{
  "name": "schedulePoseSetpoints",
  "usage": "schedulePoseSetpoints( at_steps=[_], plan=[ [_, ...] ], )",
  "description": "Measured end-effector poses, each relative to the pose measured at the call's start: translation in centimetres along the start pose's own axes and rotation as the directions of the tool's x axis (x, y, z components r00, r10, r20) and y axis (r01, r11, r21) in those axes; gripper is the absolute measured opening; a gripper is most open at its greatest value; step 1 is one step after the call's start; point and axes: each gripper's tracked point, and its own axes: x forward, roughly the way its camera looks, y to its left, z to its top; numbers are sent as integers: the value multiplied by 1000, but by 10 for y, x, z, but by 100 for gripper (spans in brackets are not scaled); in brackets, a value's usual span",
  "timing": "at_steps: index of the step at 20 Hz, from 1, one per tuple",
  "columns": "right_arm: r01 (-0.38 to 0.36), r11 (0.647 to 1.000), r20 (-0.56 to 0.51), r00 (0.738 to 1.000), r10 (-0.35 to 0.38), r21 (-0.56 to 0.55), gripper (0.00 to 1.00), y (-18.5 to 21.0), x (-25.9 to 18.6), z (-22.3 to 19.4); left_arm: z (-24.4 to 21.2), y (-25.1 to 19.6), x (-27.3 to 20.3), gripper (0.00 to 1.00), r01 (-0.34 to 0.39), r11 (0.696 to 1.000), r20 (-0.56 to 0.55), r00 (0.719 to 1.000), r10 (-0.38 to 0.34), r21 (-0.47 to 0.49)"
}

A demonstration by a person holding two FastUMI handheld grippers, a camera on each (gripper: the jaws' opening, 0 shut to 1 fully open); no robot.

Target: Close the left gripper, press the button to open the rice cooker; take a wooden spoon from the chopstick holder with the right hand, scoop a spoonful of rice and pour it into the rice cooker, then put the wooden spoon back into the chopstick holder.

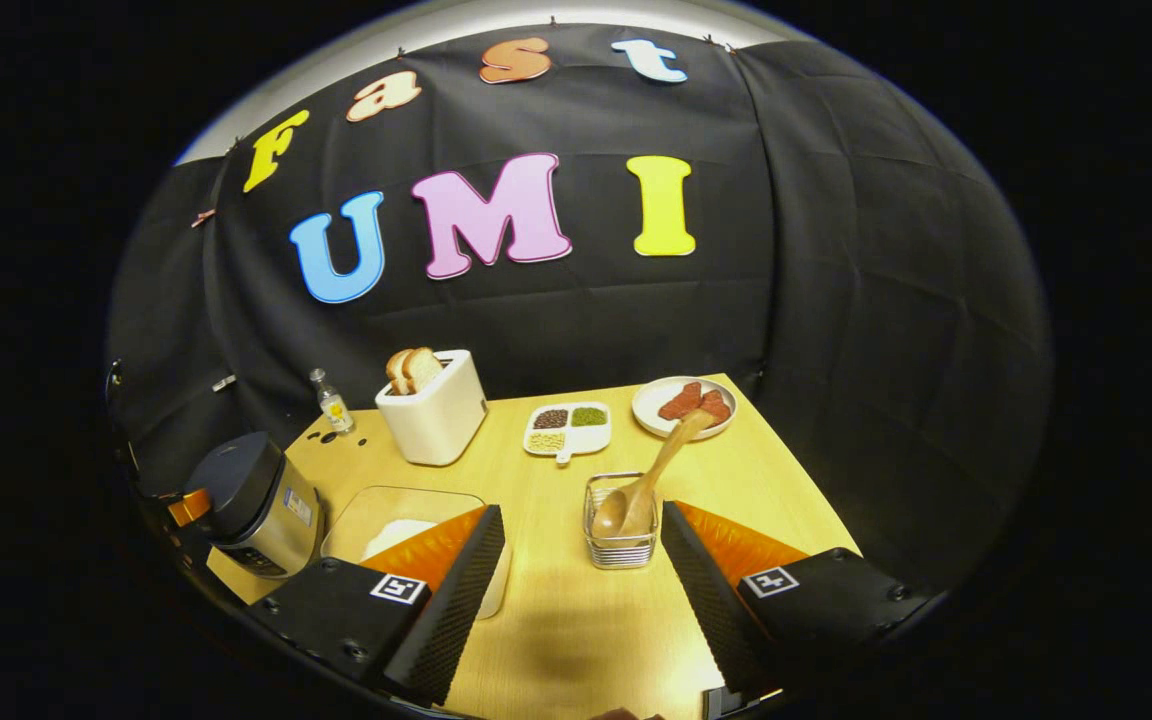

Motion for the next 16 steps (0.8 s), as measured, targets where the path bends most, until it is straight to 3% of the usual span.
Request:
schedulePoseSetpoints(
  at_steps=[5, 9, 13, 16],
  plan=[
    [-34, 999, 15, 999, 34, 4, 99, -15, 16, -10, -4, -2, 3, 100, 15, 1000, 34, 999, -16, 11],
    [-113, 994, -26, 993, 113, 13, 99, -3, 25, -26, -10, -2, 5, 100, 16, 1000, 39, 999, -16, 6],
    [-113, 993, 54, 992, 114, -21, 98, 4, 2, -6, -4, -3, 3, 98, 11, 1000, 35, 999, -12, 17],
    [-59, 997, 130, 990, 64, -44, 99, 8, -19, 10, 9, -22, -16, 95, 59, 998, 110, 992, -60, 16]
  ],
)
